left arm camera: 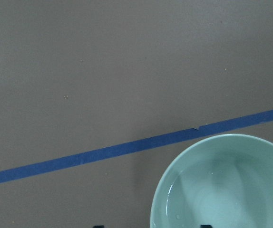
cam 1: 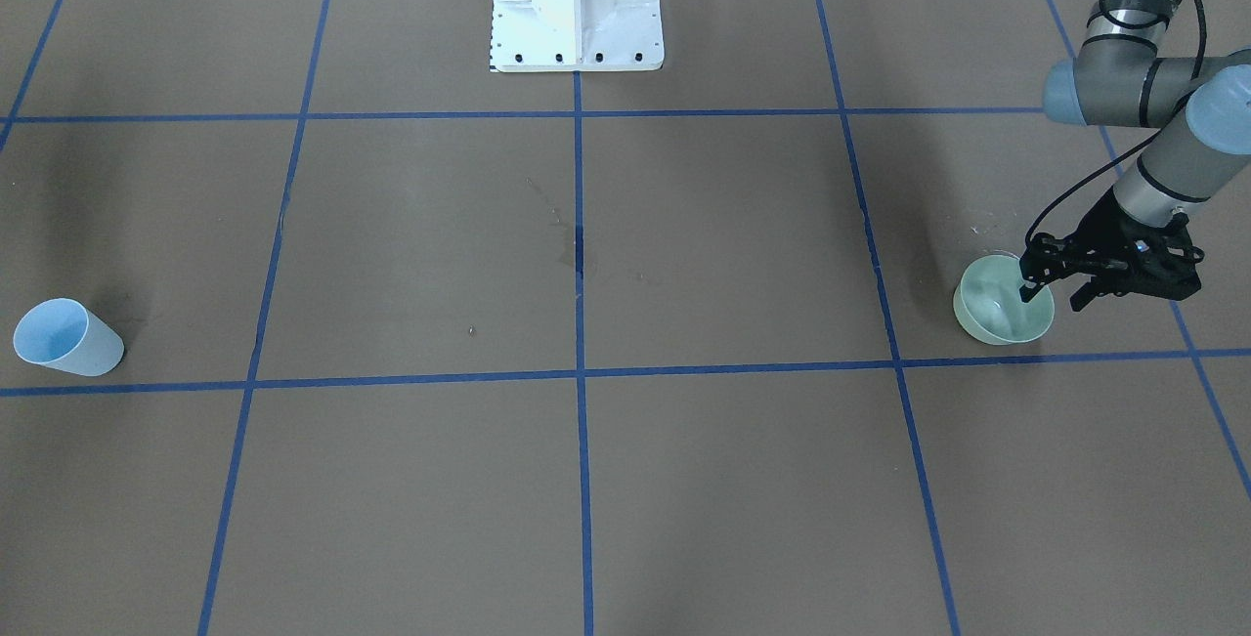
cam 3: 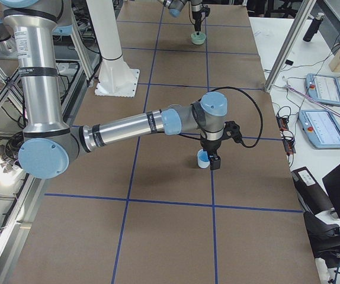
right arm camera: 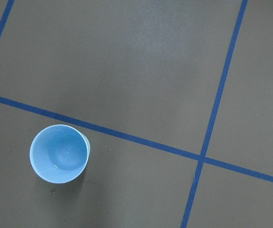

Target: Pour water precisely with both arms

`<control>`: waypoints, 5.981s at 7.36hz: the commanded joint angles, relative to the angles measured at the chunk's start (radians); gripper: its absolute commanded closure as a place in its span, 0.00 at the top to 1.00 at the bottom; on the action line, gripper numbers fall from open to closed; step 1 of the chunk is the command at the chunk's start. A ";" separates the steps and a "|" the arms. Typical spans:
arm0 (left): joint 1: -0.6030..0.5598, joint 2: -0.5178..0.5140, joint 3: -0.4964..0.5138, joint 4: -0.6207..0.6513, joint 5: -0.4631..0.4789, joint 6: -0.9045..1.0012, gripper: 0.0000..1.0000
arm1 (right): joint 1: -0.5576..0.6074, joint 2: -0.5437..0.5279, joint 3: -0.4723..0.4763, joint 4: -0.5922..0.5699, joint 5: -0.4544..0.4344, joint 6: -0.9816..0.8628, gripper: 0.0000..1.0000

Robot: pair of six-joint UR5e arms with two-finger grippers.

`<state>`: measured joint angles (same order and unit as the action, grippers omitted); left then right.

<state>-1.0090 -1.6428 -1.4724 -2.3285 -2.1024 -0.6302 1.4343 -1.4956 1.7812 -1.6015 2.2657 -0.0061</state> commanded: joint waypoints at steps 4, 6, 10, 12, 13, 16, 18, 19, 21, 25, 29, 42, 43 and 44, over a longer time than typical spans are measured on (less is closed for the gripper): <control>0.015 -0.060 -0.049 0.020 -0.004 -0.006 0.00 | 0.000 -0.003 0.001 0.000 0.000 0.000 1.00; 0.029 -0.144 -0.100 0.104 -0.028 -0.089 0.00 | 0.000 -0.005 0.001 0.000 0.002 0.000 1.00; 0.219 -0.348 -0.112 0.231 0.033 -0.305 0.00 | 0.000 -0.005 0.000 0.000 0.002 0.000 1.00; 0.303 -0.460 -0.112 0.328 0.079 -0.382 0.00 | 0.000 -0.005 -0.002 0.000 0.002 0.001 1.00; 0.364 -0.495 -0.109 0.331 0.115 -0.437 0.00 | 0.000 -0.005 -0.002 0.000 0.002 0.001 1.00; 0.492 -0.635 -0.095 0.478 0.215 -0.531 0.00 | 0.000 -0.005 -0.003 0.000 0.006 0.001 1.00; 0.517 -0.651 -0.089 0.494 0.229 -0.534 0.00 | 0.000 -0.003 -0.005 0.000 0.008 0.001 1.00; 0.517 -0.649 -0.085 0.494 0.229 -0.534 0.11 | 0.000 -0.005 -0.006 0.000 0.008 0.001 1.00; 0.515 -0.646 -0.083 0.494 0.229 -0.528 0.35 | 0.000 -0.005 -0.005 0.000 0.024 0.001 1.00; 0.431 -0.643 -0.158 0.581 0.220 -0.470 1.00 | 0.000 -0.002 0.010 0.002 0.023 0.000 1.00; 0.247 -0.316 -0.619 0.908 0.103 -0.083 1.00 | -0.003 -0.009 0.071 0.003 0.074 0.109 1.00; -0.573 0.178 -0.436 0.848 -0.199 0.982 1.00 | -0.924 -0.261 0.265 0.390 -1.169 1.597 1.00; -0.573 0.184 -0.437 0.848 -0.199 0.980 1.00 | -0.974 -0.258 0.197 0.390 -1.289 1.659 1.00; -0.574 0.190 -0.440 0.845 -0.199 0.982 1.00 | -0.991 -0.249 0.123 0.391 -1.363 1.686 1.00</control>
<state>-1.5814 -1.4597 -1.9099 -1.4810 -2.3008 0.3505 0.4913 -1.7495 1.9910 -1.2107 1.0317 1.6163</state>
